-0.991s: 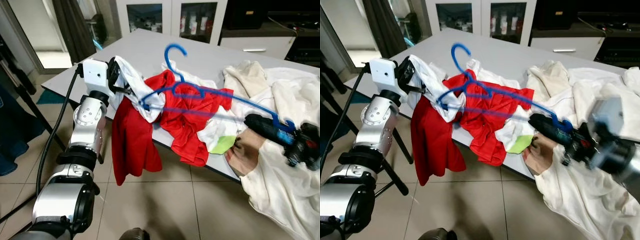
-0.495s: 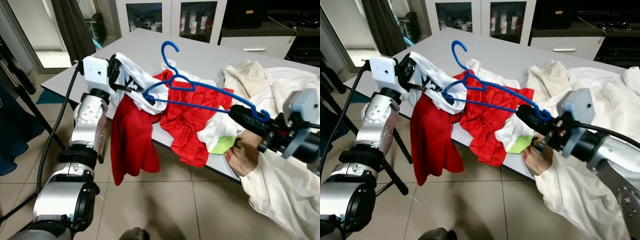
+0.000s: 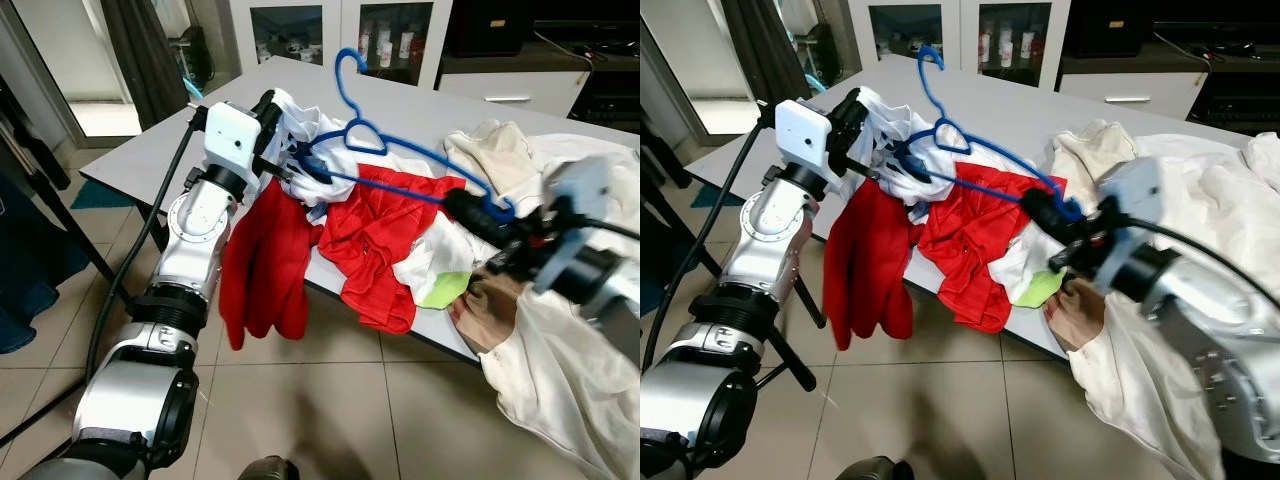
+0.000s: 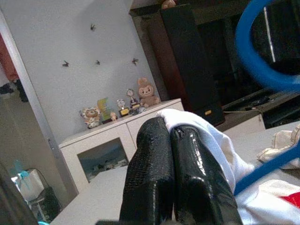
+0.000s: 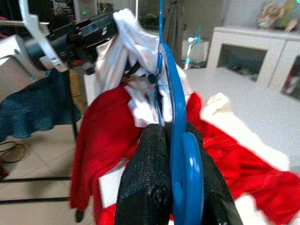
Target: Hang hanger
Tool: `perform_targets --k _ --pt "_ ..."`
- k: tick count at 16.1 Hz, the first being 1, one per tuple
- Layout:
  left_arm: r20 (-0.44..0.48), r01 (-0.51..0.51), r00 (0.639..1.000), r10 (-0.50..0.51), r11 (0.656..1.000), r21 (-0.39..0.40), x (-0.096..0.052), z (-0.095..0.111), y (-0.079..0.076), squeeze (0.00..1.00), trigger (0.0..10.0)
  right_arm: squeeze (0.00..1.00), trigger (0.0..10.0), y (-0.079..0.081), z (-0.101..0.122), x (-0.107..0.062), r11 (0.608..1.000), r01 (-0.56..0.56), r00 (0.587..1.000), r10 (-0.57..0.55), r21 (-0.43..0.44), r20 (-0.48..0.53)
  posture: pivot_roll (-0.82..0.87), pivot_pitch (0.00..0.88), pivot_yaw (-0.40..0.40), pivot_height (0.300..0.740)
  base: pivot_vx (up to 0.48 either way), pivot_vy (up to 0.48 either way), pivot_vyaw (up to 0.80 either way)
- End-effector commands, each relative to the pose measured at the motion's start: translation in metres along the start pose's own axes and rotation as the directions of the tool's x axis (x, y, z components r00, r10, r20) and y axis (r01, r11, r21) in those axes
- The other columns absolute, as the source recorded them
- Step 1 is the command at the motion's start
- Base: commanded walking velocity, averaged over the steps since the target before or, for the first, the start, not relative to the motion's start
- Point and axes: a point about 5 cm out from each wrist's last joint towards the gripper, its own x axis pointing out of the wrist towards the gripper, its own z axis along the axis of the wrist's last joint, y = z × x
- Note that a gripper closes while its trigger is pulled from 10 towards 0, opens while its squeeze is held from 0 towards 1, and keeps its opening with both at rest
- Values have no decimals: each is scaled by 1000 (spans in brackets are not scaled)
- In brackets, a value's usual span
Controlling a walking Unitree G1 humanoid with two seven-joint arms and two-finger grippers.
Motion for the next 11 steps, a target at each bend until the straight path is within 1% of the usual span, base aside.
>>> perform_targets --k 1,3,4,7,9,10,11 --pt "89 12 996 -15 999 42 12 20 1 0 10000 0 10000 5 4 6 1000 -22 1000 22 3 14 18 0 88 740 0 0 0" --pt "100 21 995 -26 998 55 13 22 -2 0 10000 0 10000 7 3 10 999 -29 999 28 25 19 18 0 88 740 0 0 0" --pt "112 33 993 -41 997 68 13 23 -5 0 10000 0 10000 8 2 18 999 -17 999 16 49 28 17 0 88 740 0 0 0" --pt "132 43 990 -50 997 57 13 26 -7 0 10000 0 10000 4 -1 30 995 38 998 -42 88 37 23 0 84 740 0 0 0" --pt "137 23 990 -27 999 29 12 26 -1 0 10000 0 10000 2 -4 35 992 76 996 -80 103 33 26 0 83 740 0 0 0" --pt "126 -44 991 48 998 -39 11 25 14 0 10000 0 9725 -4 -5 38 986 122 991 -126 113 34 31 0 81 740 0 0 0" --pt "122 -64 990 70 996 -58 10 24 18 0 10000 0 9686 -6 -5 39 984 137 989 -142 114 35 34 0 80 740 0 0 0"
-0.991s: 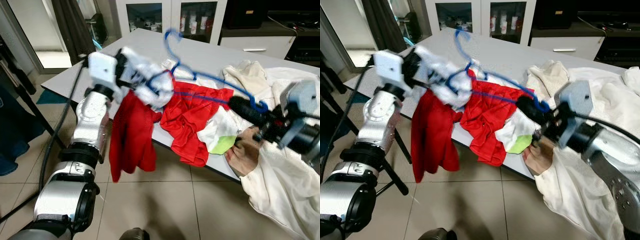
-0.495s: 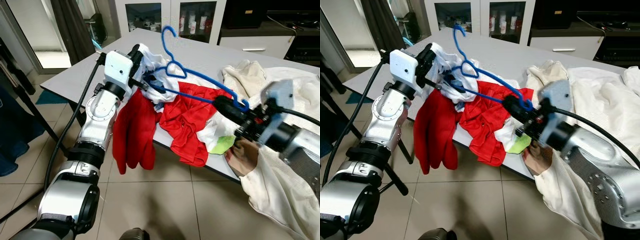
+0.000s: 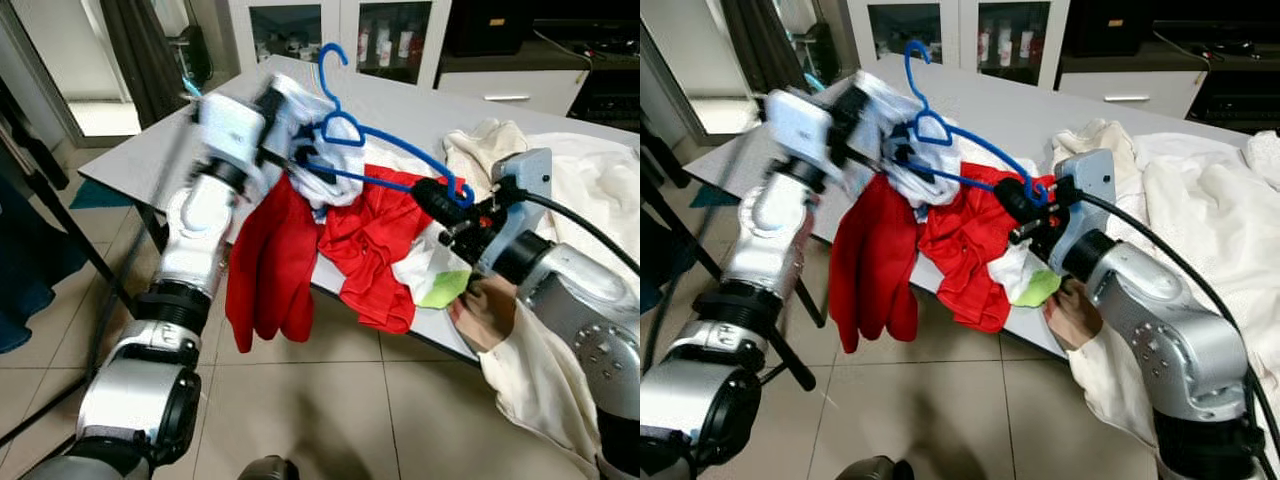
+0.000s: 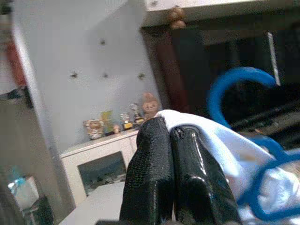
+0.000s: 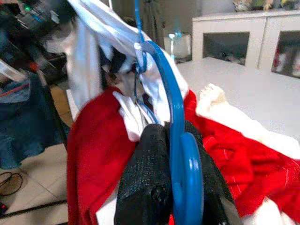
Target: Hang hanger
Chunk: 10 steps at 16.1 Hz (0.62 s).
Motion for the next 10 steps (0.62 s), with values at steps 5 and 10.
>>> perform_targets --k 5,10 --pt "-8 -167 986 167 981 -96 -1 5 43 0 10000 0 9294 -30 9 3 976 214 976 -212 -33 55 36 0 75 740 0 0 0" --pt "-40 -205 979 202 971 -121 -6 0 53 0 10000 0 9647 -42 5 1 949 306 952 -303 -76 54 35 0 73 740 0 0 0"
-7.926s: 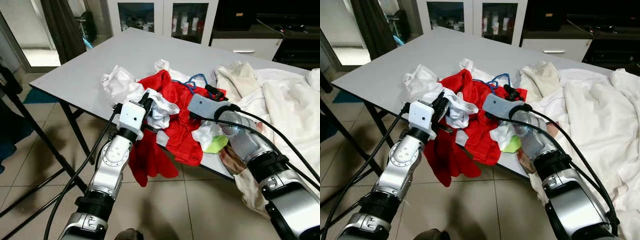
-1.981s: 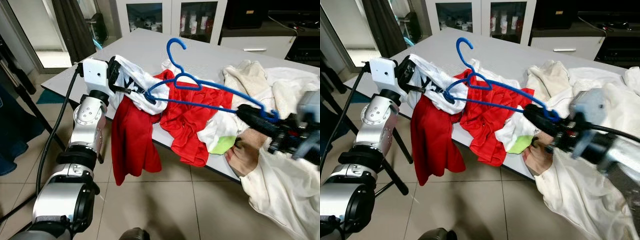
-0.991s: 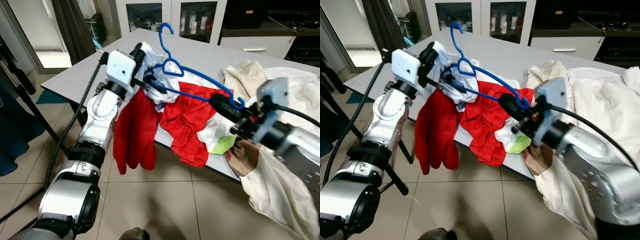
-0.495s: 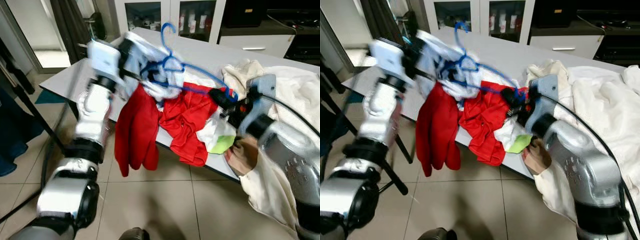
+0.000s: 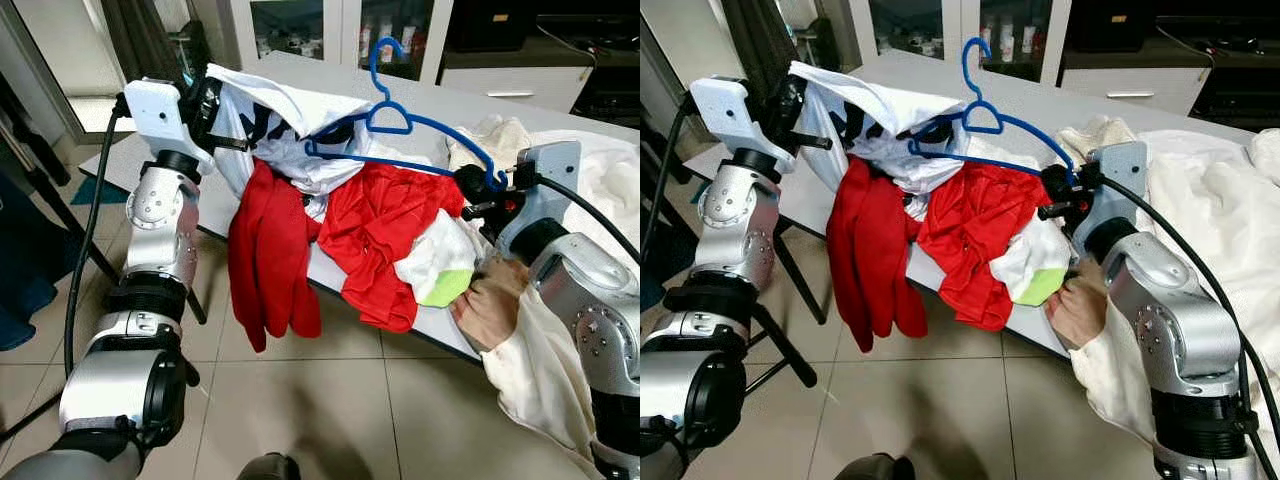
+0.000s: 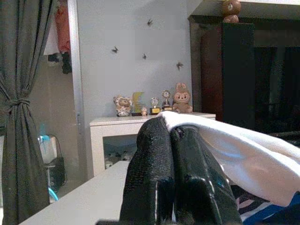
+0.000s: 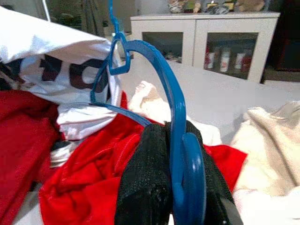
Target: Hang hanger
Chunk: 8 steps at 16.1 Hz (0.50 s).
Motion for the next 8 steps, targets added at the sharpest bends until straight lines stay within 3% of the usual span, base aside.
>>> perform_targets --k 1,5,8 --pt "25 -10 1000 10 1000 9 5 9 6 0 10000 0 9765 -9 7 1 998 66 997 -66 -16 33 35 0 73 740 0 0 0" --pt "8 19 1000 -20 999 48 5 7 3 0 10000 0 9804 -23 31 -1 989 145 976 -149 39 156 37 0 79 740 0 0 0" --pt "5 45 999 -45 995 88 5 6 1 0 10000 0 10000 -17 53 -6 995 33 961 -58 97 269 36 0 81 740 0 0 0"
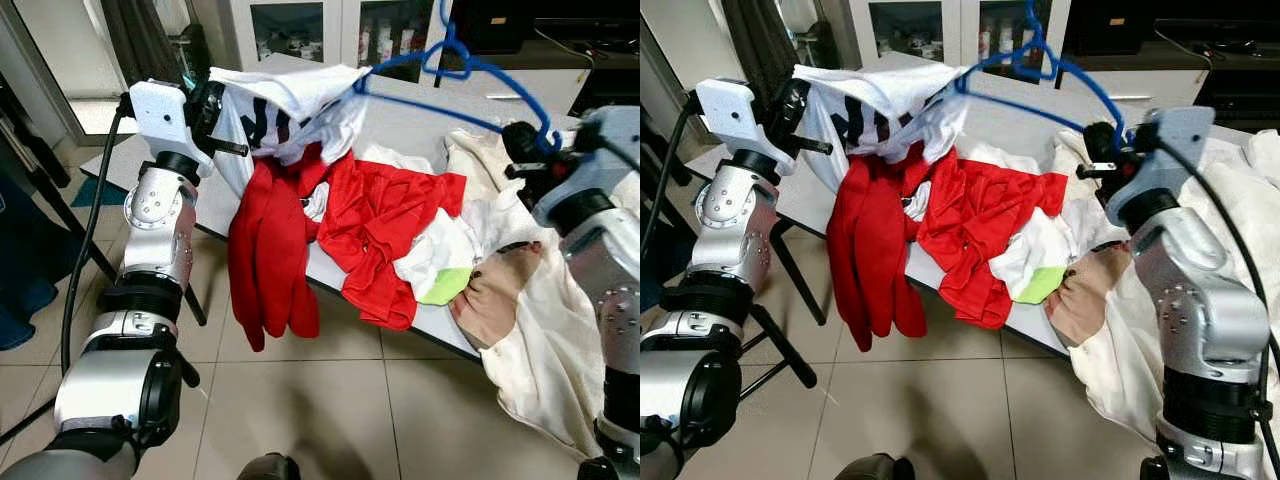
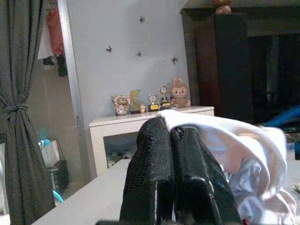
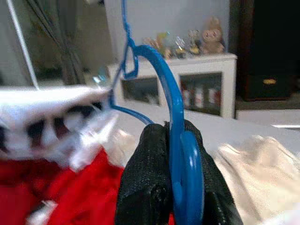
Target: Hang hanger
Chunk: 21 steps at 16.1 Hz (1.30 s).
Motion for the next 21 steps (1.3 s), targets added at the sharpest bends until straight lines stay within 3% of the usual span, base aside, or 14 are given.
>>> perform_targets --k 1,5,8,10,12,17,21 --pt "30 12 999 -13 999 36 5 8 1 0 10000 0 10000 4 20 0 999 -37 996 36 6 86 36 0 81 740 0 0 0" --pt "29 39 999 -41 996 78 4 7 -2 0 10000 0 10000 9 29 -12 986 -166 980 161 31 115 37 0 80 740 0 0 0" --pt "29 46 998 -49 995 85 3 7 -3 0 10000 0 10000 -6 43 -27 980 -199 972 195 19 132 32 0 86 740 0 0 0" --pt "30 50 998 -53 995 87 4 7 -3 0 10000 0 10000 -9 45 -35 973 -229 966 228 -2 120 26 0 89 740 0 0 0" --pt "32 62 997 -65 995 84 6 7 -7 0 10000 0 10000 8 43 -47 937 -350 933 350 -11 90 20 0 93 740 0 0 0" --pt "28 82 996 -85 993 87 7 6 -9 0 10000 0 10000 45 27 -61 860 -508 862 506 58 41 12 0 103 740 0 0 0" --pt "39 89 995 -93 992 89 8 9 -9 0 10000 0 10000 47 13 -59 868 -488 870 492 87 -26 15 0 106 740 0 0 0"
